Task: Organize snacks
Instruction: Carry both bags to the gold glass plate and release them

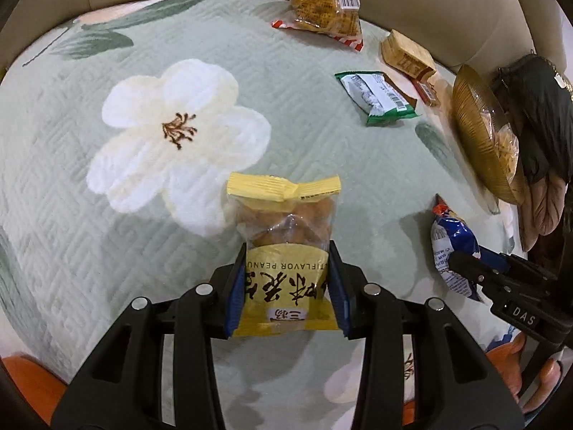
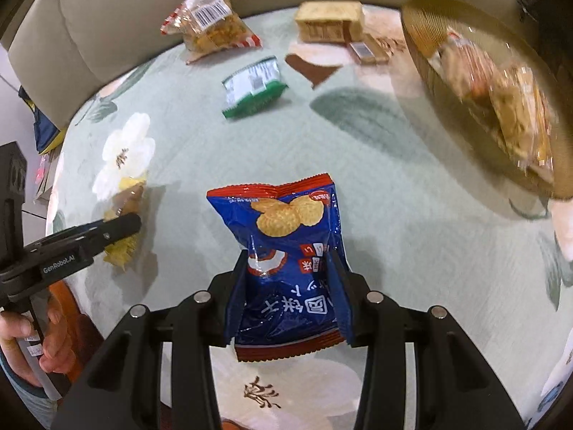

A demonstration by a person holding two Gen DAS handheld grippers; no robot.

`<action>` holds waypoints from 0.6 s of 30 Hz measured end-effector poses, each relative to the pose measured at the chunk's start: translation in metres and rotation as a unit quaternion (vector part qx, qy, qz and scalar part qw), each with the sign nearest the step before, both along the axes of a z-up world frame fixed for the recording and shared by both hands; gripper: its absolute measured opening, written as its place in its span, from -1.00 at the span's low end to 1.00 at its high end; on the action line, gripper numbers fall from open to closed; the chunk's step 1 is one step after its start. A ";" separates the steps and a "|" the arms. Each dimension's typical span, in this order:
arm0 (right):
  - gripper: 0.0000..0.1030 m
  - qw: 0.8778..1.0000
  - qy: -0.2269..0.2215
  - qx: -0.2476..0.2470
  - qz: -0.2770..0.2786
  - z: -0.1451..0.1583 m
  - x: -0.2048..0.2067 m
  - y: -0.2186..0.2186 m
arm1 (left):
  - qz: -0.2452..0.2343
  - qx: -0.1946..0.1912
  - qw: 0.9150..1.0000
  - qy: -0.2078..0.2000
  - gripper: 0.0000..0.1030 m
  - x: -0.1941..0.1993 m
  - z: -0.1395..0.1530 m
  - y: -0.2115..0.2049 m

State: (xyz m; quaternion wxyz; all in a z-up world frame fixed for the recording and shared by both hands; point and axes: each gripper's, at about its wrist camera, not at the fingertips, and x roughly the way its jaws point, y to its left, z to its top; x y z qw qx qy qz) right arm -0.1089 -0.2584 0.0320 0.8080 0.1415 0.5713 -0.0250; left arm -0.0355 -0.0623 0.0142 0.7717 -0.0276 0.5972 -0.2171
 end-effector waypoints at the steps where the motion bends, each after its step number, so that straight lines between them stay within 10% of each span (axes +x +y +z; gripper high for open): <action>1: -0.19 1.000 0.004 0.000 -0.003 -0.002 -0.002 -0.001 | -0.001 0.001 1.000 -0.001 -0.23 -0.001 -0.002 0.001; 18: 0.29 0.998 0.029 -0.048 -0.002 -0.013 -0.001 0.007 | -0.023 0.005 0.999 -0.021 -0.22 -0.007 -0.008 0.000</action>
